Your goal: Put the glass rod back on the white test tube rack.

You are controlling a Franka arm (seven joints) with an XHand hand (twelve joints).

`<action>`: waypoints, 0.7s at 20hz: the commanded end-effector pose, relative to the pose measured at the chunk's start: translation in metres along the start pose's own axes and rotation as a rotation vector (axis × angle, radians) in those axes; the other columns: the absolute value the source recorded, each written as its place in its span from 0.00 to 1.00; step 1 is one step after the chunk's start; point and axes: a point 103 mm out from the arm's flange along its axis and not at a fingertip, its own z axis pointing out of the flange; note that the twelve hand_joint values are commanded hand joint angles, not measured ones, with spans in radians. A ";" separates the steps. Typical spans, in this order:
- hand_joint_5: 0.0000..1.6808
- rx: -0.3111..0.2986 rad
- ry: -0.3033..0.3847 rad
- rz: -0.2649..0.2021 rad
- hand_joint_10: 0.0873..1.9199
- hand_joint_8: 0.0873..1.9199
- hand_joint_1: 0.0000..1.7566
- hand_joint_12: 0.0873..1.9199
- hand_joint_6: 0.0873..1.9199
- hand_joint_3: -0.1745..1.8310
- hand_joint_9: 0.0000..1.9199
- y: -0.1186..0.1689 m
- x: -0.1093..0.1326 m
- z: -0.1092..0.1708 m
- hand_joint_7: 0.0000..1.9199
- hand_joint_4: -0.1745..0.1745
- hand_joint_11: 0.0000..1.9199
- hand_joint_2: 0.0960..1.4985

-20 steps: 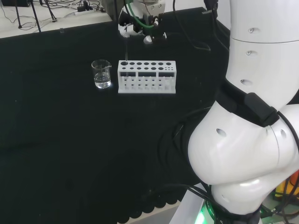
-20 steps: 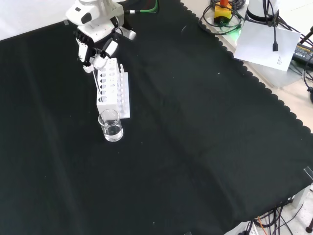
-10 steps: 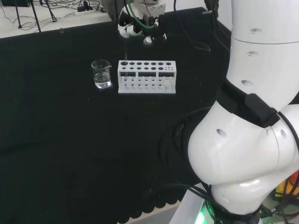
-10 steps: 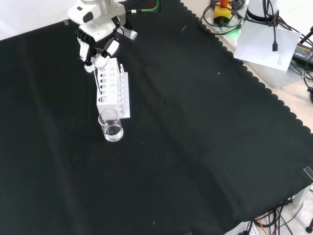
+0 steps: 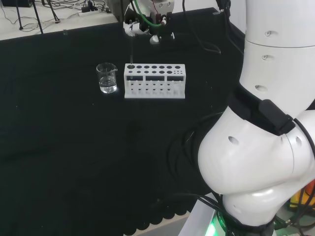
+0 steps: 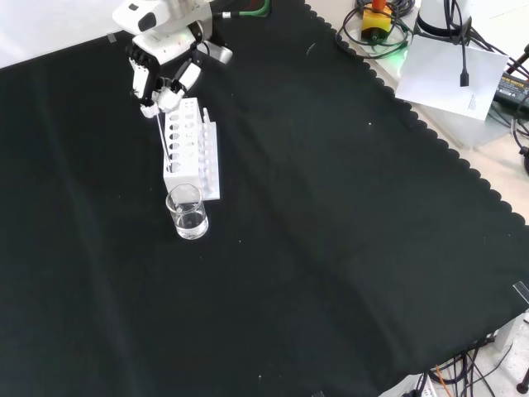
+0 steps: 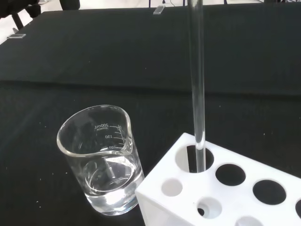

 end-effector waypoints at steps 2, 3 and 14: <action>0.62 0.039 0.041 0.038 0.51 0.62 0.73 0.40 0.31 0.00 0.85 0.004 -0.002 0.014 0.55 0.00 0.86 0.77; 0.62 0.050 0.044 0.047 0.51 0.62 0.73 0.40 0.31 0.00 0.85 0.005 -0.002 0.016 0.55 0.00 0.86 0.77; 0.62 0.085 0.044 0.070 0.50 0.60 0.74 0.39 0.30 0.00 0.86 0.007 -0.009 0.023 0.56 0.00 0.87 0.76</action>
